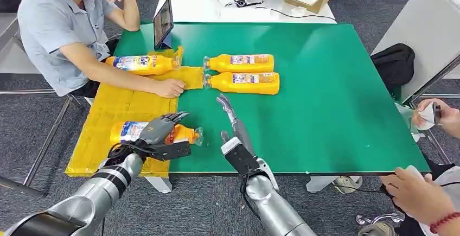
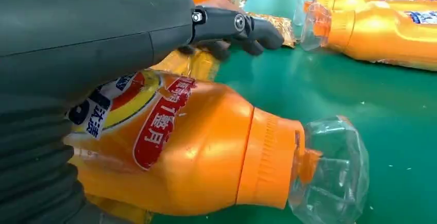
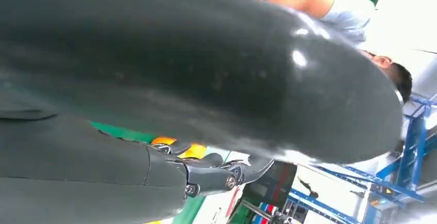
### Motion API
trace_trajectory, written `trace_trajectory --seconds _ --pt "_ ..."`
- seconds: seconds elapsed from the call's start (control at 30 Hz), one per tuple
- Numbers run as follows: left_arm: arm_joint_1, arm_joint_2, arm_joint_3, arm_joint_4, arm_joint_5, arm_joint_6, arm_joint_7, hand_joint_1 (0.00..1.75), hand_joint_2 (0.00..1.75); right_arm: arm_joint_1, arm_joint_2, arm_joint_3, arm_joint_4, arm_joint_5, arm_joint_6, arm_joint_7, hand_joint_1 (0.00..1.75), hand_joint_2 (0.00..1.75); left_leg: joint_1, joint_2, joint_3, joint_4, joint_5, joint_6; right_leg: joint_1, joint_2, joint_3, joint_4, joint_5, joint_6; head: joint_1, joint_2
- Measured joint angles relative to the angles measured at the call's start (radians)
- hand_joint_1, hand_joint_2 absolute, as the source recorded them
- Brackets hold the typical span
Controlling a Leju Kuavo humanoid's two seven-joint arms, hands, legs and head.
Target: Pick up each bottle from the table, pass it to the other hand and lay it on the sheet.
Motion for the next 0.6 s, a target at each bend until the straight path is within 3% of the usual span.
trace_trajectory --seconds 0.37,0.4,0.6 --pt "0.027 0.012 -0.018 -0.074 0.229 -0.080 -0.064 0.00 0.00 -0.015 0.006 -0.001 0.020 -0.016 0.007 -0.024 0.00 0.00 0.000 0.000 0.000 0.000 0.000 0.000 0.000 0.000 0.000 0.000 0.000 0.000 0.000 0.000" --pt "0.038 0.012 -0.016 -0.096 0.279 -0.079 -0.069 0.00 1.75 -0.015 0.008 -0.002 0.021 -0.016 0.005 -0.025 0.00 0.00 0.000 0.000 0.000 0.000 0.000 0.000 0.000 0.000 0.000 0.000 0.000 0.000 0.000 0.000" --pt "0.138 -0.047 0.086 -0.355 0.741 -0.035 -0.063 0.00 1.75 -0.017 0.004 -0.002 0.020 0.061 -0.095 -0.016 0.00 0.00 0.000 0.000 -0.001 0.000 0.000 0.000 0.000 0.000 -0.001 0.000 0.000 0.000 0.000 0.000"
